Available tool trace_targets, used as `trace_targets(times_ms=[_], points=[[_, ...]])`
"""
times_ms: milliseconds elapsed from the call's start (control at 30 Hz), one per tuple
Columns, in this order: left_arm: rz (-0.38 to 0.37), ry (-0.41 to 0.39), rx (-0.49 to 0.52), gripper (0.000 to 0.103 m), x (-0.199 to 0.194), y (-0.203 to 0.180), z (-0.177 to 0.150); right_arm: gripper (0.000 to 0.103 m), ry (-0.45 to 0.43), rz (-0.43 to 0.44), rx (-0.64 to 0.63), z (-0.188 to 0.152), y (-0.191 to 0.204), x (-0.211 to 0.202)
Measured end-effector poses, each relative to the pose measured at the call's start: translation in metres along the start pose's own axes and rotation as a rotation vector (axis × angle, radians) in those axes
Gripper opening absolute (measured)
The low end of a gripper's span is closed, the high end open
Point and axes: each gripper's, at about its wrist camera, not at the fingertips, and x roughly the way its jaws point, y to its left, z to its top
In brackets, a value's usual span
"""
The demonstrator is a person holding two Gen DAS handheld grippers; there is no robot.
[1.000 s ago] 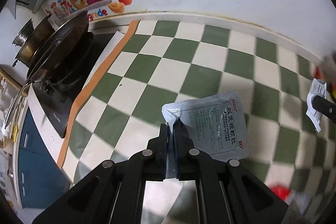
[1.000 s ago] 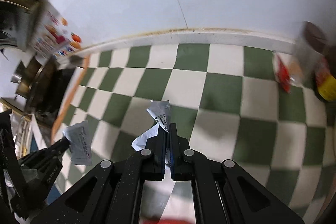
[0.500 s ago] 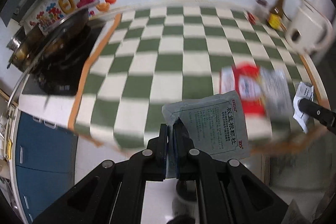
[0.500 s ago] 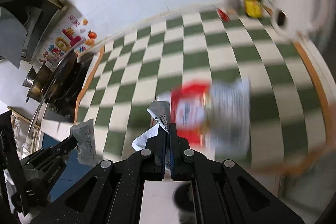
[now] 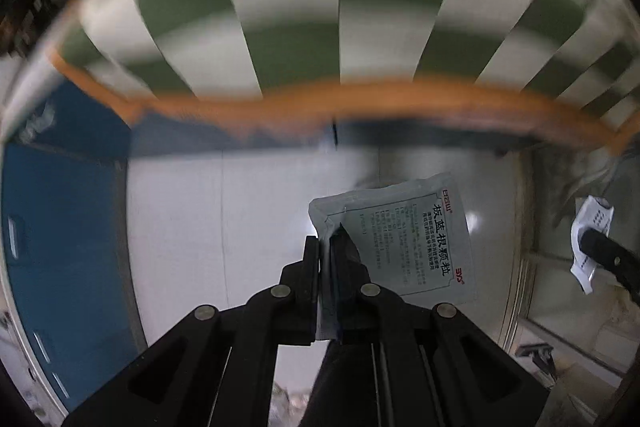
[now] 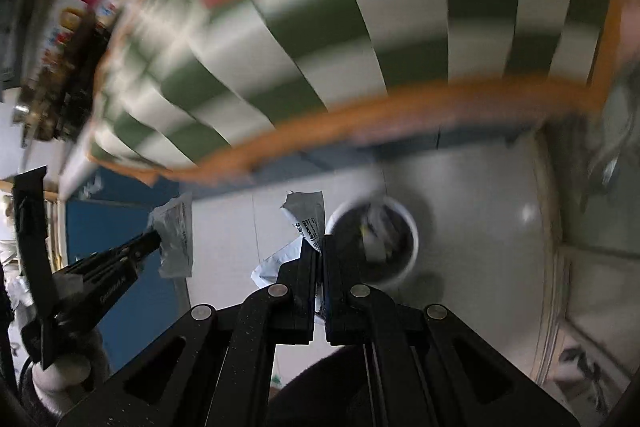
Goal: Collect trash
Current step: 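Carry the sachet and strip down over the trash bin with both tools, then open both tools to drop the sachet and strip into the bin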
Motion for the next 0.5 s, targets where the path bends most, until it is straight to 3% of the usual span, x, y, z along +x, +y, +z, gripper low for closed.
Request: trace_targets(times_ms=[100, 300, 400, 500], points=[[-0.008, 0.084, -0.005, 0.003, 0.087, -0.013, -0.004, 0.003, 0.071, -0.001, 0.022, -0.011, -0.037, 0.075], [-0.016, 0.242, 0.037, 0.003, 0.278, -0.048, -0.008, 0.003, 0.200, -0.061, 0.065, -0.044, -0.118, 0.266], [-0.021, 0.255, 0.100, 0.003, 0.338, -0.066, -0.011, 0.003, 0.244, -0.066, 0.067, -0.056, -0.143, 0.338], [-0.014, 0.275, 0.144, 0.006, 0.379, -0.081, -0.014, 0.003, 0.266, -0.081, 0.038, -0.064, -0.154, 0.382]])
